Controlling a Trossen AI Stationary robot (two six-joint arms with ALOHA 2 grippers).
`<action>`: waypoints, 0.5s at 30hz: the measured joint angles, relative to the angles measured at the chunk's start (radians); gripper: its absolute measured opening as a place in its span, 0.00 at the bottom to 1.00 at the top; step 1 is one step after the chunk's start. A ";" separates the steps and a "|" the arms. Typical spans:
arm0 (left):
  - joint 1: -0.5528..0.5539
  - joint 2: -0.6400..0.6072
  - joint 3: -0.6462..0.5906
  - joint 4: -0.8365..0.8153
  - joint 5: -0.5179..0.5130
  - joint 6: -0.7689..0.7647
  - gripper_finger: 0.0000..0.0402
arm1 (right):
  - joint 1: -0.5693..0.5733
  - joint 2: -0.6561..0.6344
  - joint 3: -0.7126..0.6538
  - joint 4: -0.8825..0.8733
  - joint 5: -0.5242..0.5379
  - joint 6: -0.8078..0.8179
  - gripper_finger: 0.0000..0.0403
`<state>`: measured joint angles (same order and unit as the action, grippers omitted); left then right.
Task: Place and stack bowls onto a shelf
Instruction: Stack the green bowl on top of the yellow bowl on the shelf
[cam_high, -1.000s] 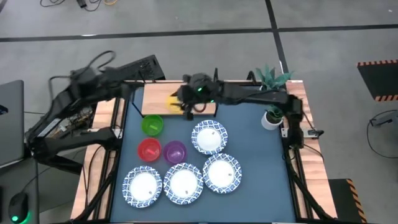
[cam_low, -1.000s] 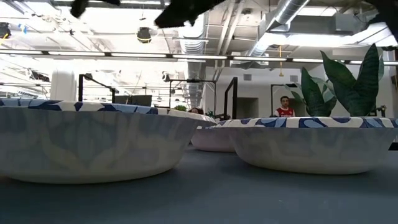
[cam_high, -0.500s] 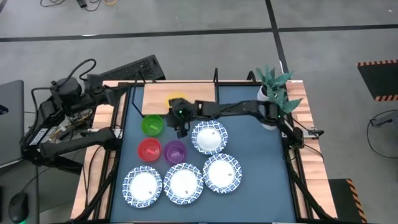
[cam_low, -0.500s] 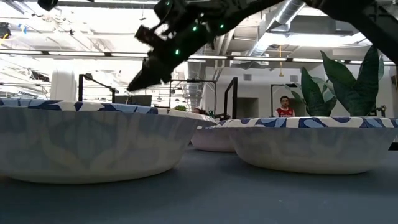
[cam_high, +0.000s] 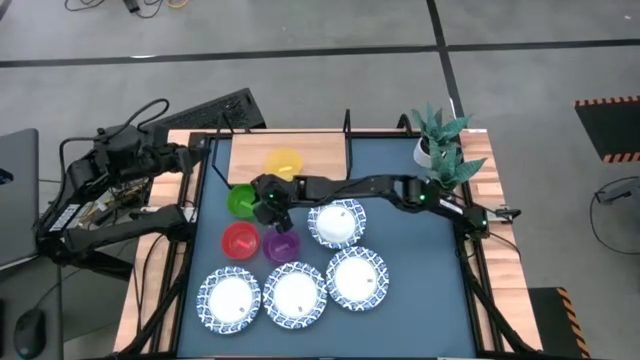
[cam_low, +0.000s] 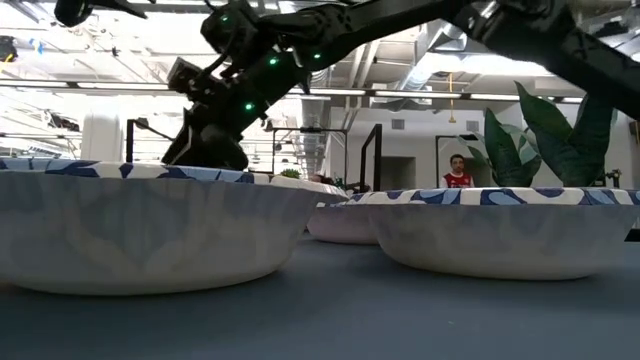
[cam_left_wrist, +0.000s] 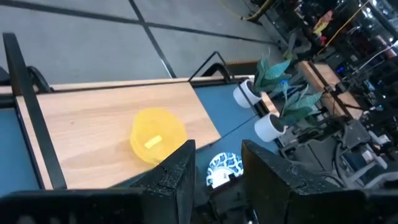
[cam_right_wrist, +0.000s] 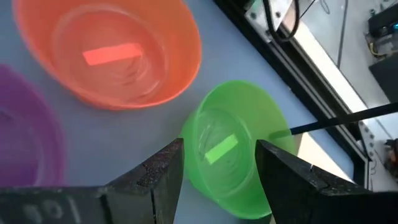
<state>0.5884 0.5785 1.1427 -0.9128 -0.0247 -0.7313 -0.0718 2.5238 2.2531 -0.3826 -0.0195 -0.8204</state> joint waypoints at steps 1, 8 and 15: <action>0.000 0.000 0.000 -0.004 0.001 -0.006 0.28 | -0.001 0.012 0.024 -0.017 0.000 0.000 0.55; 0.000 0.000 0.000 -0.020 0.001 -0.017 0.28 | -0.031 0.019 0.050 -0.074 -0.030 -0.003 0.55; 0.000 0.000 0.000 -0.019 -0.011 -0.033 0.28 | -0.050 0.019 0.047 -0.092 -0.037 -0.003 0.55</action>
<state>0.5884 0.5781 1.1427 -0.9318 -0.0360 -0.7647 -0.1221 2.5423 2.3005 -0.4746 -0.0565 -0.8234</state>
